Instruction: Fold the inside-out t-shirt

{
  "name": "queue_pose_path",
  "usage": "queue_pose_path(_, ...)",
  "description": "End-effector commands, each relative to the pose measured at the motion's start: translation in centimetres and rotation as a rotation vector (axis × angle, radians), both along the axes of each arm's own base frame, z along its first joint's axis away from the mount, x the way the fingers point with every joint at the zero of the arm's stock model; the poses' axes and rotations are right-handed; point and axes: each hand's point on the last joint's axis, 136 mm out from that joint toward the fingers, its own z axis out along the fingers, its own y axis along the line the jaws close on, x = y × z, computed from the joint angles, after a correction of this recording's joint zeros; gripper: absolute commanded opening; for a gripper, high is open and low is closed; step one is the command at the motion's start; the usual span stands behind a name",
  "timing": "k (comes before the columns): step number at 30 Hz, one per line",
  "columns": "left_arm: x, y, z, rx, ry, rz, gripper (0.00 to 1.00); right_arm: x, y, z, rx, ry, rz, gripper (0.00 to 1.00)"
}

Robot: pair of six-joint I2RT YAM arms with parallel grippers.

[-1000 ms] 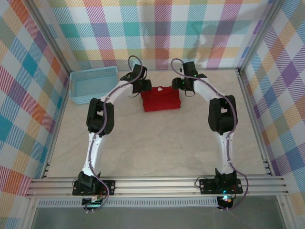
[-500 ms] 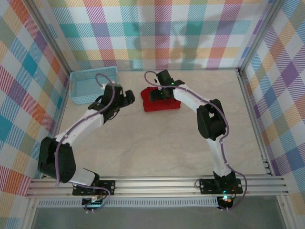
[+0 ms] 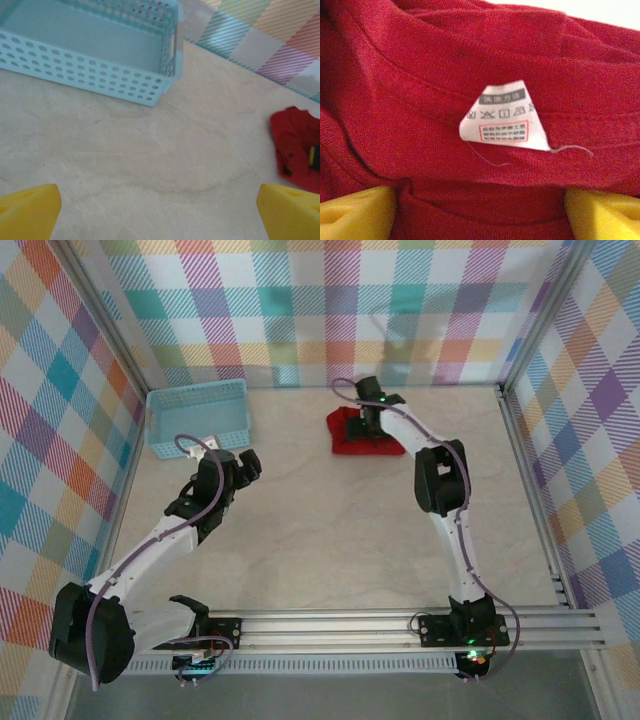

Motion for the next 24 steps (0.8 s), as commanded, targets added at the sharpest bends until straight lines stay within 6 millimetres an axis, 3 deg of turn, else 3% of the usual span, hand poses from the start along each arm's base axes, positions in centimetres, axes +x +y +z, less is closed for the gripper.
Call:
queue_pose_path(1, -0.1, 1.4, 0.9, 0.037, -0.045, 0.039, 1.00, -0.6, -6.9, 1.7, -0.065, 0.029, -0.055, 0.86)
queue_pose_path(4, -0.3, 1.9, 0.9, 0.038, -0.050, 0.050, 1.00, -0.8, -9.8, 4.6, -0.114, -0.007, -0.106, 0.87)
queue_pose_path(6, -0.4, 2.2, 1.1, 0.039, -0.057, 0.054, 1.00, -0.9, -10.4, 6.2, -0.104, -0.032, -0.119, 0.87)
queue_pose_path(8, -0.5, 2.4, 1.2, 0.043, -0.057, 0.056, 1.00, -1.2, -9.2, 7.7, -0.064, -0.054, -0.097, 0.87)
queue_pose_path(11, -0.7, 2.5, 1.4, 0.042, -0.063, 0.059, 1.00, -1.7, -5.9, 9.0, 0.005, -0.077, -0.040, 0.88)
queue_pose_path(15, -0.8, 2.5, 1.2, 0.040, -0.059, 0.059, 1.00, -2.0, 0.0, 8.4, 0.162, -0.049, 0.043, 0.88)
queue_pose_path(19, -0.9, 2.5, 1.2, 0.035, -0.056, 0.057, 1.00, -1.7, 4.3, 5.6, 0.274, 0.023, 0.073, 0.87)
queue_pose_path(22, -1.1, 2.6, 1.3, 0.034, -0.057, 0.057, 1.00, -1.1, 5.6, 3.5, 0.328, 0.064, 0.057, 0.87)
queue_pose_path(24, -1.2, 2.7, 1.2, 0.041, -0.056, 0.057, 1.00, -0.6, 5.3, 2.2, 0.321, 0.084, 0.033, 0.87)
